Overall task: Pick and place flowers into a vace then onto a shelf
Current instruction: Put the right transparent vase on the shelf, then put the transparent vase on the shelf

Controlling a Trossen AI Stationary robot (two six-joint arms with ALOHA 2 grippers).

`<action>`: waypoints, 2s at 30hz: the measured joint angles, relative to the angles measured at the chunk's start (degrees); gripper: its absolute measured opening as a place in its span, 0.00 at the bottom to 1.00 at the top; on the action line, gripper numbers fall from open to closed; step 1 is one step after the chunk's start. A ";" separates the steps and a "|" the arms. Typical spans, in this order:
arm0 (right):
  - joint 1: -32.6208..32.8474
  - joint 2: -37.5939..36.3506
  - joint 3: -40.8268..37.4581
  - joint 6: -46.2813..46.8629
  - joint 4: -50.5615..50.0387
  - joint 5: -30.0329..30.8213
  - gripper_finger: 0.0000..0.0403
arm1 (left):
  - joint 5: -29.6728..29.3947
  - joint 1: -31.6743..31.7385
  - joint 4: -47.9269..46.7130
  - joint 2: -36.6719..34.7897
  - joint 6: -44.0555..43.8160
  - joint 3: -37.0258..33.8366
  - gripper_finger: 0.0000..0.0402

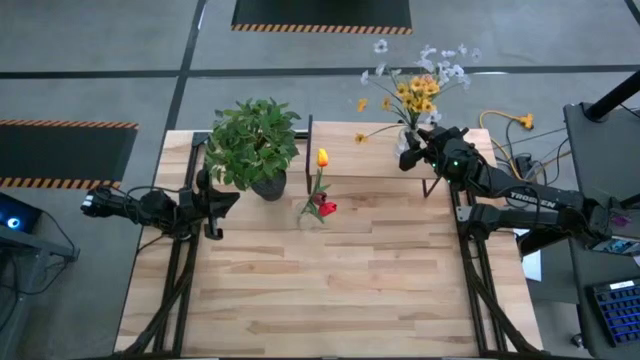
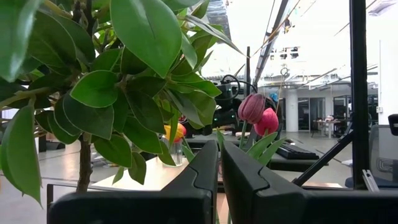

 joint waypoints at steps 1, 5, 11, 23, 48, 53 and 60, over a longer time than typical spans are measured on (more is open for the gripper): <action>0.00 0.00 0.00 0.09 -0.05 0.07 0.41 | -0.01 -0.01 0.00 0.00 0.00 0.00 0.01; 0.02 -0.24 -0.02 0.16 -1.09 0.06 0.52 | -0.01 0.02 0.00 0.00 0.00 0.00 0.01; 0.71 -6.17 -0.07 -0.07 -4.61 -7.03 0.65 | 0.00 0.00 0.00 0.00 0.00 0.00 0.01; 13.00 -17.70 -7.47 1.40 -6.27 -38.93 0.60 | 0.00 0.00 -0.10 0.00 0.00 -0.02 0.01; 43.23 -39.02 -22.24 -10.88 -1.75 -25.04 0.41 | -0.01 0.01 -0.66 5.08 -2.32 0.00 0.01; 43.23 -44.19 -29.01 -10.19 4.92 -25.23 0.38 | -0.16 0.00 -0.66 6.29 -2.32 0.02 0.01; 43.21 -46.40 -30.40 -10.17 4.04 -25.18 0.34 | -0.23 0.02 -0.13 6.62 -2.78 0.15 0.03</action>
